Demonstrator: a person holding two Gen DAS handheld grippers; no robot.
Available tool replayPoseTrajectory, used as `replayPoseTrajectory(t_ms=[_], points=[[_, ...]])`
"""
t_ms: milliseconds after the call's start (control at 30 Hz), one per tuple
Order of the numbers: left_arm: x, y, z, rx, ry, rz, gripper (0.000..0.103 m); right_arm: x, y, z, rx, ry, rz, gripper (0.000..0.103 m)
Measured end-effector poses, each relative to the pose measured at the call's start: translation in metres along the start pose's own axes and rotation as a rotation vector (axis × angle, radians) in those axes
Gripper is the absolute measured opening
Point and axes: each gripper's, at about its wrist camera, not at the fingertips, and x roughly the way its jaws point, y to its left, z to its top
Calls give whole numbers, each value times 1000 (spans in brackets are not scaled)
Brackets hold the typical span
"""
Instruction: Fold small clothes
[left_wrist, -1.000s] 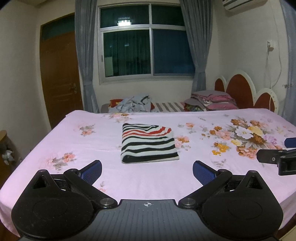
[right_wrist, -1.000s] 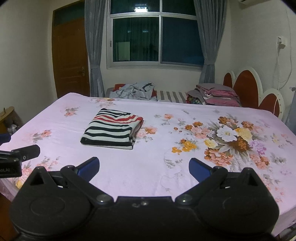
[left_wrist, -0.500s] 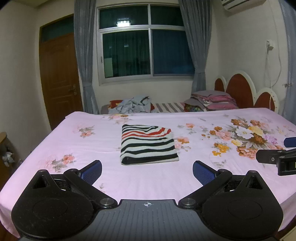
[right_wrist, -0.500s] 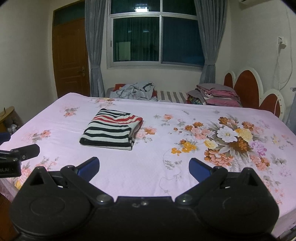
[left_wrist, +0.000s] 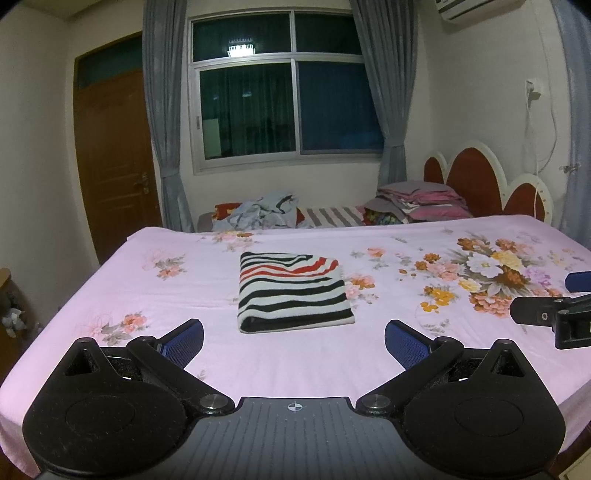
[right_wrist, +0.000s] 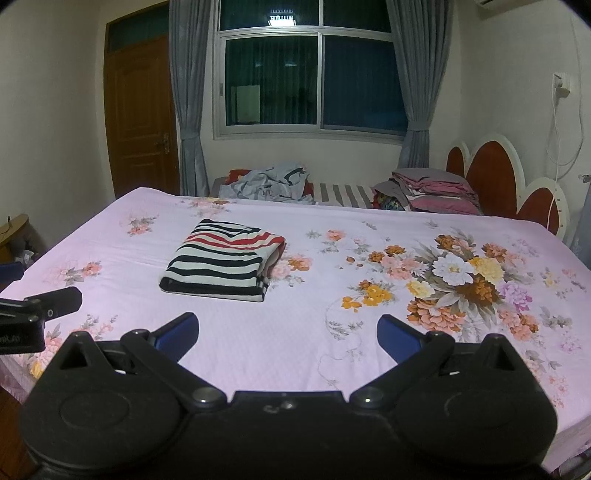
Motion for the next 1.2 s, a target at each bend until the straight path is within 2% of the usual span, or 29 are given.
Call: replayPoseTrajectory(t_ms=[1200], points=[[2,7,-3,-16,0,-1,103,2,9,1,-16,6,19,103]])
